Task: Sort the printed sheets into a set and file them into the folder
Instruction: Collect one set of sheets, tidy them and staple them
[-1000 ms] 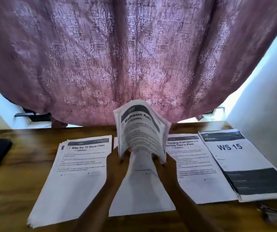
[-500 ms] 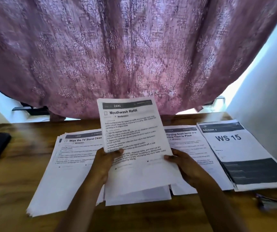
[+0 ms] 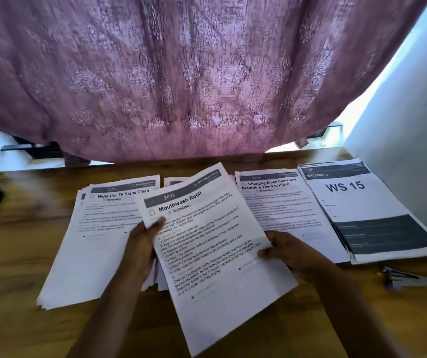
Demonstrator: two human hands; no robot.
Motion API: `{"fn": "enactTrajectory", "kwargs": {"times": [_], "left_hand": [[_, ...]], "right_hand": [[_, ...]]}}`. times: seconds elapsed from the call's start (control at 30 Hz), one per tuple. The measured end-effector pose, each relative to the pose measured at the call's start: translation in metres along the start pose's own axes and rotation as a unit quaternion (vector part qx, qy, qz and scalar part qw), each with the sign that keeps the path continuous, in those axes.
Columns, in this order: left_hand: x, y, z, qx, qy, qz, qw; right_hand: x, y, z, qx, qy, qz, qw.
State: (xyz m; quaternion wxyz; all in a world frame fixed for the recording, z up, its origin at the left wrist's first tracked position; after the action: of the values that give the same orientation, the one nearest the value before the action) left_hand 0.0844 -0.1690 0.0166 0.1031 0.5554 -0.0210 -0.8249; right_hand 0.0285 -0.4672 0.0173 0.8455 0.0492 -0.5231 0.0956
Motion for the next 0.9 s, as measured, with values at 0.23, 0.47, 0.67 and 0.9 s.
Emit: {"fn": "enactTrajectory", "kwargs": {"times": [0.23,0.47,0.67,0.9], "left_hand": [[0.016,-0.009,-0.018,-0.016,0.009,-0.082,0.996],[0.026,-0.007,-0.006,-0.032,0.046,-0.235,0.97],[-0.001,0.013,0.019,-0.178,0.28,-0.56,0.759],[0.059,0.057,0.01,-0.018,0.319,-0.615,0.721]], "right_hand": [[-0.025,0.022,0.022,-0.052,0.094,0.281,0.954],[0.022,0.031,-0.016,-0.221,-0.169,0.448,0.85],[0.012,0.045,-0.047,-0.139,-0.207,0.538,0.805],[0.011,0.042,-0.053,-0.105,-0.189,0.554,0.804]]}}
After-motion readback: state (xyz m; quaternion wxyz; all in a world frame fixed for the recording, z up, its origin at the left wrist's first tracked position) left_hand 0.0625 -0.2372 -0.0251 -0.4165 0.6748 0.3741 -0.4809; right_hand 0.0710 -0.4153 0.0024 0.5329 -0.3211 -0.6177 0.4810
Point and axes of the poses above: each hand's wrist, its own z-axis away from the middle knuckle, its own y-axis out of the palm, x = y × z, the point moved 4 cm from there along -z, towards the middle knuckle, and after that the axes turned 5 degrees about -z, right-handed, at the moved point
